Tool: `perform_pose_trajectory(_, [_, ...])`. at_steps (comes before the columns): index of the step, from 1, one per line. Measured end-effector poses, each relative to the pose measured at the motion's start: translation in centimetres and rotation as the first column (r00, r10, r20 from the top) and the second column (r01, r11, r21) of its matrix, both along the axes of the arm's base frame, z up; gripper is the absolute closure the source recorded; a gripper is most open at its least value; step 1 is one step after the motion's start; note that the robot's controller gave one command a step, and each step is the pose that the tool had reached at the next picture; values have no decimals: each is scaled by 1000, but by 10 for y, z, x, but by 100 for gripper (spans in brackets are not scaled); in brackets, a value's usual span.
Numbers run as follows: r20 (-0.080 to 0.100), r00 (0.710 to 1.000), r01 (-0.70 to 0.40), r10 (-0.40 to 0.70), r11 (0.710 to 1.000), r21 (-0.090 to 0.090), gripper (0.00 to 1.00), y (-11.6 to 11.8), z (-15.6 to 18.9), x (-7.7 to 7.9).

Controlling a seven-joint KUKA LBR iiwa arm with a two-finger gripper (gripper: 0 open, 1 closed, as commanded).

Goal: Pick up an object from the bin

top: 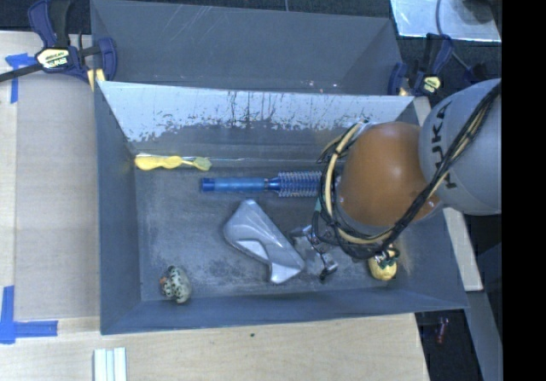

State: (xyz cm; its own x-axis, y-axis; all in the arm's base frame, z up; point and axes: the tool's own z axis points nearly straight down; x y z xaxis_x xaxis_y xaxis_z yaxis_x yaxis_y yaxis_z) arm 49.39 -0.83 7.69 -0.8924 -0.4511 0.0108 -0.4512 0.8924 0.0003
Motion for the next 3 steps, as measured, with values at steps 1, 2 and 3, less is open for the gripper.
perform_pose_trajectory(1, [2,970,-242,242,970,2,100,26,2,-2])
perform_pose_trajectory(2, [4,897,-443,443,897,3,100,33,-2,-3])
perform_pose_trajectory(3, [5,815,-580,580,815,6,100,6,0,-5])
